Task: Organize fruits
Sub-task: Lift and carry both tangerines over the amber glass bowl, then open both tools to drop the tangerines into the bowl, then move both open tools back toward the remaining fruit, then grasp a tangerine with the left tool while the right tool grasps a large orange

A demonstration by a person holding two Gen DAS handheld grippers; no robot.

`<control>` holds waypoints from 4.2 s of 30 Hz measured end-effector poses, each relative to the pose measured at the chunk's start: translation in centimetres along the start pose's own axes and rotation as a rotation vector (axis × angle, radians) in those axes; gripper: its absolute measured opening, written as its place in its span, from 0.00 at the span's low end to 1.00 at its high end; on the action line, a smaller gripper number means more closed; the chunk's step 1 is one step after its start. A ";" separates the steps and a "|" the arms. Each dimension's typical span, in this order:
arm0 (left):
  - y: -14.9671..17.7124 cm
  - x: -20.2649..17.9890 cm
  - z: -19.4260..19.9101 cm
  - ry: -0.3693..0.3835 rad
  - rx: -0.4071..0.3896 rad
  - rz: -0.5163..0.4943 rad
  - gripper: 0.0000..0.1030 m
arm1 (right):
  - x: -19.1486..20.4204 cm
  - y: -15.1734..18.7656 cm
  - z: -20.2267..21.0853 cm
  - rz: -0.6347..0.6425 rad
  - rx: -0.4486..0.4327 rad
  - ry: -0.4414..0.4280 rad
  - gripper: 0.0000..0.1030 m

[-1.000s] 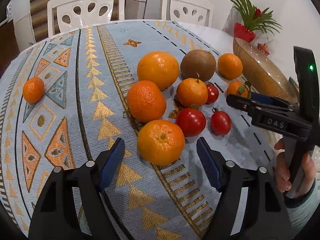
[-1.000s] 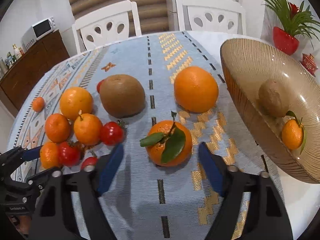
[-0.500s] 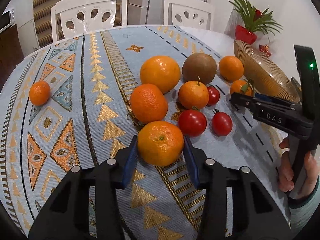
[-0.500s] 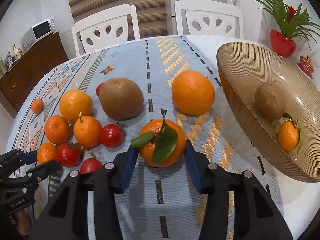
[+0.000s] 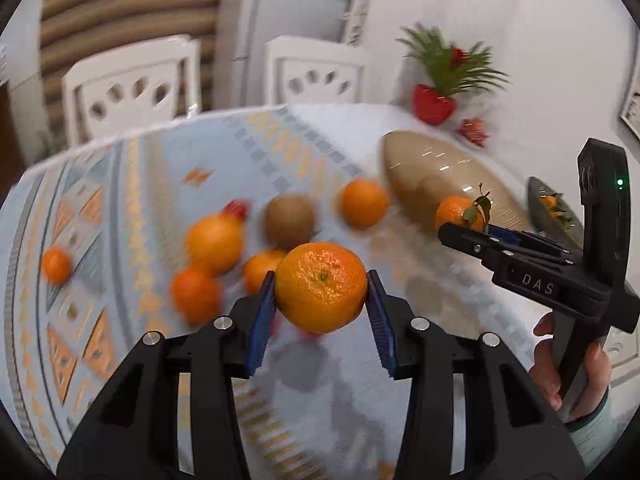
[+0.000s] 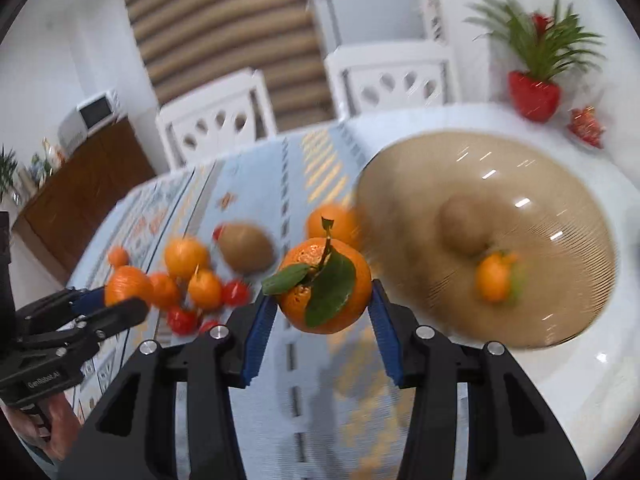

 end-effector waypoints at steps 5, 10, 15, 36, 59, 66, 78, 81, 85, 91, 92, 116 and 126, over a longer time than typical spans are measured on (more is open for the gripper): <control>-3.6 -6.2 -3.1 0.075 -0.012 -0.042 0.42 | -7.2 -2.5 2.7 -0.100 -0.059 0.102 0.45; -5.8 -10.5 -7.2 0.158 0.004 -0.004 0.42 | -14.9 -2.4 2.9 -0.277 -0.026 0.169 0.45; -5.4 -13.6 -10.8 0.180 0.051 -0.024 0.42 | -18.4 -0.7 1.5 -0.389 0.038 0.186 0.45; -5.0 -10.4 -9.3 0.159 0.024 0.033 0.81 | -16.6 0.7 0.5 -0.395 0.063 0.169 0.51; 4.8 24.1 7.5 -0.499 -0.188 0.471 0.97 | 8.1 5.6 -4.3 0.123 0.051 0.006 0.87; 6.7 26.0 6.8 -0.531 -0.184 0.520 0.97 | 7.9 5.9 -4.3 0.164 0.022 0.087 0.89; 7.2 26.2 6.4 -0.535 -0.155 0.539 0.97 | 9.5 5.9 -4.0 0.253 -0.011 0.123 0.88; 7.3 26.4 6.3 -0.546 -0.137 0.545 0.97 | 9.7 5.7 -3.8 0.249 -0.020 0.102 0.82; 7.3 26.4 6.4 -0.543 -0.022 0.548 0.91 | 11.7 6.5 -4.5 0.276 0.108 -0.017 0.69; 2.3 26.1 7.4 -0.427 -0.008 0.388 0.92 | 16.6 4.1 -4.6 0.314 0.140 -0.168 0.64; 1.4 26.6 7.1 -0.408 -0.026 0.387 0.92 | 17.1 3.8 -5.0 0.308 0.153 -0.177 0.64; -0.3 30.2 -2.3 -0.362 0.004 0.326 0.41 | 20.8 3.6 -14.8 0.283 0.304 -0.119 0.42; -0.6 29.3 -1.3 -0.364 -0.041 0.294 0.41 | 22.0 2.8 -13.2 0.313 0.230 -0.168 0.41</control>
Point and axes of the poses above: each gripper's, at about its wrist camera, not at the fingertips, and z roughly against the way its jaws point, x to its left, y to its underside, the point moved 9 cm from there along -z, roughly the way its jaws point, and after that the axes turned 7 degrees about z, right-handed, at the moved point
